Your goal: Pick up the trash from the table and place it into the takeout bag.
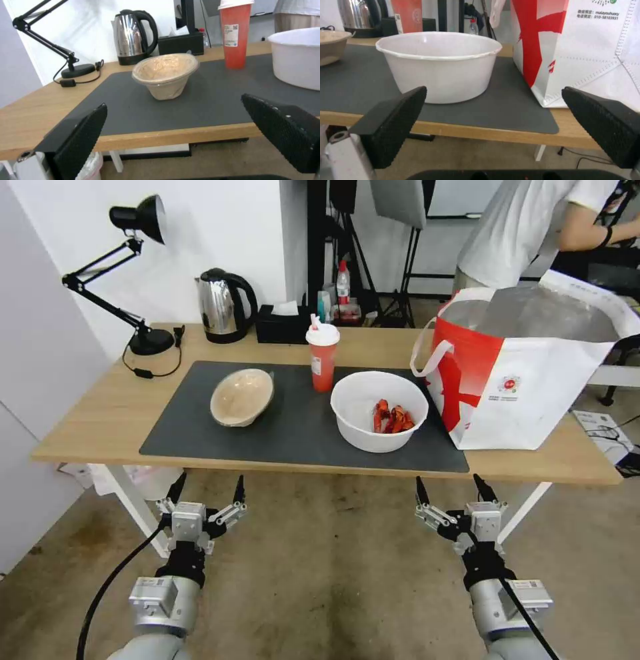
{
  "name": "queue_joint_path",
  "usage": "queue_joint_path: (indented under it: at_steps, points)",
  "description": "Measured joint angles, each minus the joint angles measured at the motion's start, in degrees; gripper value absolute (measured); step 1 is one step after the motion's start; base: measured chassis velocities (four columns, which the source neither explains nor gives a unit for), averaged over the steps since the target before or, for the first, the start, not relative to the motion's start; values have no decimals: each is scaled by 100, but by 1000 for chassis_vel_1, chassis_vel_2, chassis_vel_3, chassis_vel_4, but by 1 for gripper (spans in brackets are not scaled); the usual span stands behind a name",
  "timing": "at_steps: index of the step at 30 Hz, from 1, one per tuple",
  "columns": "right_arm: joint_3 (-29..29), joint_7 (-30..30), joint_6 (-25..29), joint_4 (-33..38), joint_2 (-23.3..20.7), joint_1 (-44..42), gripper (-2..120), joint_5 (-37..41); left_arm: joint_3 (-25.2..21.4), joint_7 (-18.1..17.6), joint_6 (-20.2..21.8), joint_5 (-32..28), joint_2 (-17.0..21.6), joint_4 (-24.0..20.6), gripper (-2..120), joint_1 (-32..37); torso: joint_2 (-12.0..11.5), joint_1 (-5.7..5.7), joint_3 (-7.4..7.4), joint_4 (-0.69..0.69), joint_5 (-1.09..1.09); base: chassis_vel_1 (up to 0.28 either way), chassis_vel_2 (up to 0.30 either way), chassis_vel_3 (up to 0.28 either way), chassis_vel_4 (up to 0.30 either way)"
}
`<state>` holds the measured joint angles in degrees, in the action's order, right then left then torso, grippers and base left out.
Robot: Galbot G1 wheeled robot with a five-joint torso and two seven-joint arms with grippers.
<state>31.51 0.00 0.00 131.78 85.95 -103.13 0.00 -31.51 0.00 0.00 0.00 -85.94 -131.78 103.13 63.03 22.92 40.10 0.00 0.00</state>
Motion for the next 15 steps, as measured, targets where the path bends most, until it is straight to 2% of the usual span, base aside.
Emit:
queue_joint_path:
  at_steps: [15]
  points:
    - [0,0,0,0,0,0,100,0,0,0,0,0,0,0,100,0,0,0,0,0,0,0,0,0,0]
